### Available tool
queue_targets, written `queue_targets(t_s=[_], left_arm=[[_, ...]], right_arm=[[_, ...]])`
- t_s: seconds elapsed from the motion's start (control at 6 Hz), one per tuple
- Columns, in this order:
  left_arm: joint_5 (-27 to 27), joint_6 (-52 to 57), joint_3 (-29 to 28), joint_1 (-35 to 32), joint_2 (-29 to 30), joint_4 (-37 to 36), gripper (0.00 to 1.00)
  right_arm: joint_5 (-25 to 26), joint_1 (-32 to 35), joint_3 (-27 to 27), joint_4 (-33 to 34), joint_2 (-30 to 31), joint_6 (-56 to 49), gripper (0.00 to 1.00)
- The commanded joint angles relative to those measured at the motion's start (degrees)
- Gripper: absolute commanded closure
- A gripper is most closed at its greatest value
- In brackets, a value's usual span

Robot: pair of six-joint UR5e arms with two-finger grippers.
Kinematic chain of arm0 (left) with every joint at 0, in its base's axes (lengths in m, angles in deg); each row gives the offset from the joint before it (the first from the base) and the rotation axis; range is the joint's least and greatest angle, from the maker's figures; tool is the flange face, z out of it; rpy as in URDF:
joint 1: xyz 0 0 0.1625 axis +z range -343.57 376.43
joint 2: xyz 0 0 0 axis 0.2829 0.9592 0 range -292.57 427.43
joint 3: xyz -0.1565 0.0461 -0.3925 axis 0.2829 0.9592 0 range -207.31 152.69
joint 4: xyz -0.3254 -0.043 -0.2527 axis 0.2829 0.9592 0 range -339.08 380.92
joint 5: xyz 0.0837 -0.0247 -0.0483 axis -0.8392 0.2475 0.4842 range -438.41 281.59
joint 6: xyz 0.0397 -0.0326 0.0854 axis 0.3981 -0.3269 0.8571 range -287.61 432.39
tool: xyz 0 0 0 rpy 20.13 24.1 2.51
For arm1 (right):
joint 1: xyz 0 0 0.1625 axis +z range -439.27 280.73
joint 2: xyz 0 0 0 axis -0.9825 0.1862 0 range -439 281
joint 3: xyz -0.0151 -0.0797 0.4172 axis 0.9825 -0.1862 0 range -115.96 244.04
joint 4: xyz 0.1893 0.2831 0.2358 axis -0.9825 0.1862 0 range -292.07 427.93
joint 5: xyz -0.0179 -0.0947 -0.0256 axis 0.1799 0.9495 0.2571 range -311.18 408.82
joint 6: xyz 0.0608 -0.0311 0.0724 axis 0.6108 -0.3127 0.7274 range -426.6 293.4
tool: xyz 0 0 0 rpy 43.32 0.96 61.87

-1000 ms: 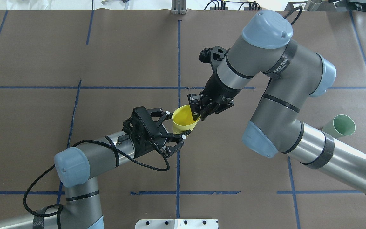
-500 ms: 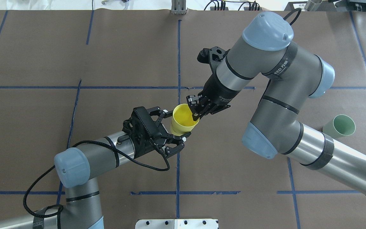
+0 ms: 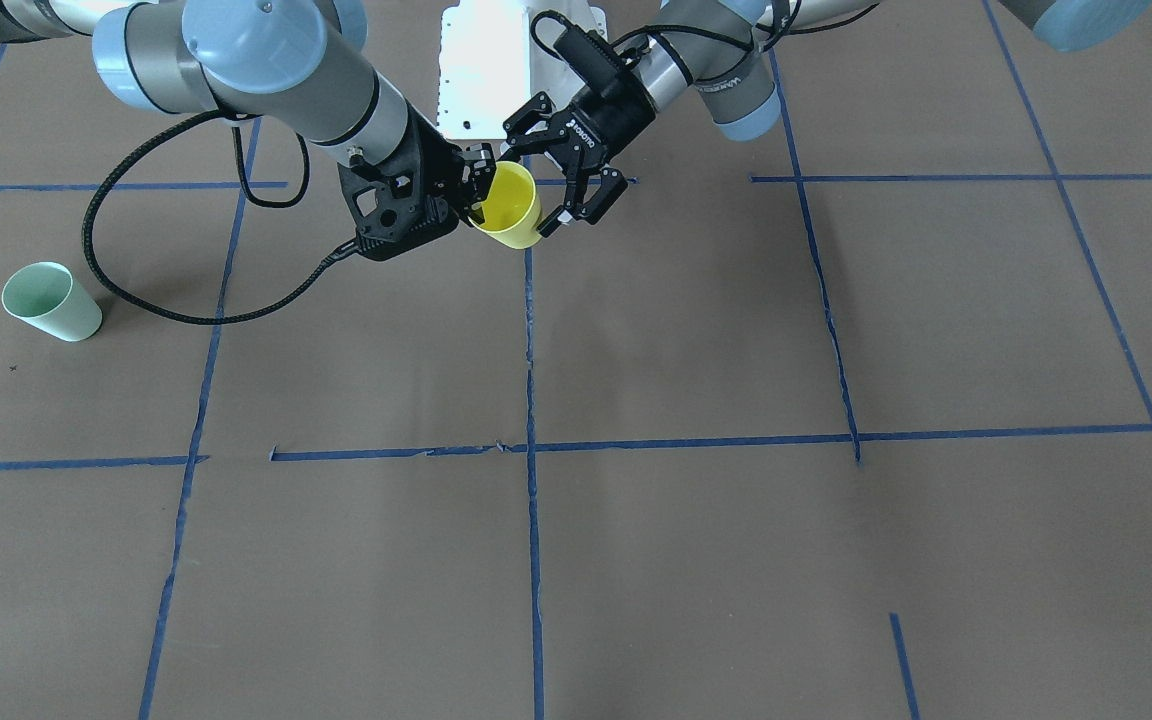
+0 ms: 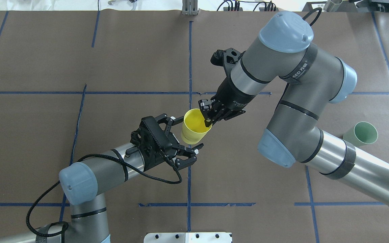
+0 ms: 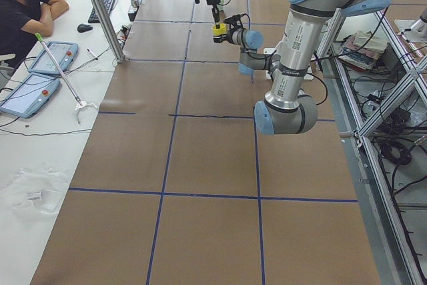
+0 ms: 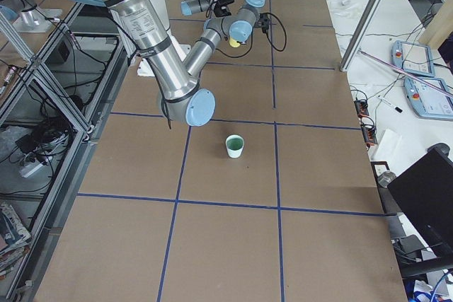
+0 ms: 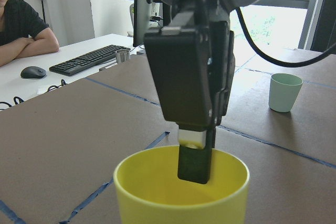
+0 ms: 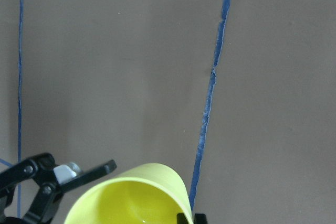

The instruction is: Transfer and stack yellow cup on green cup

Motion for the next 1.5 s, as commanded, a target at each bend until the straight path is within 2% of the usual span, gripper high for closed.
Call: queue_targets(t_s=[0.0,0.33,0.5,0.83,1.17,1.33], left_arm=[[-0.13,0.06,-0.08,0.04,0.00,-0.08,0.00],[-0.13,0.06,-0.08,0.13,0.00,-0.26,0.00],[-0.13,0.06,-0.08,0.21,0.00,-0.26,0.00],[-0.22,0.06,-0.08,0.22,0.09,-0.35,0.01],[-0.30,-0.12,0.09,0.30,0.35,-0.61,0.01],[-3.53,-0.20,0.09,0.30,1.31,-0.61,0.01]], right_arm=[[0.01,1.64,1.30,-2.99,-0.08,3.57,1.00],[-0.43,6.19,5.68,-2.85,0.96,5.35,1.00],[-0.52,7.78,8.66,-2.76,4.02,5.45,1.00],[-0.78,10.34,10.36,-2.84,6.93,5.45,1.00],[-0.70,12.80,13.51,-2.76,12.45,5.45,1.00],[-0.61,14.46,14.40,-2.76,15.09,5.53,1.00]])
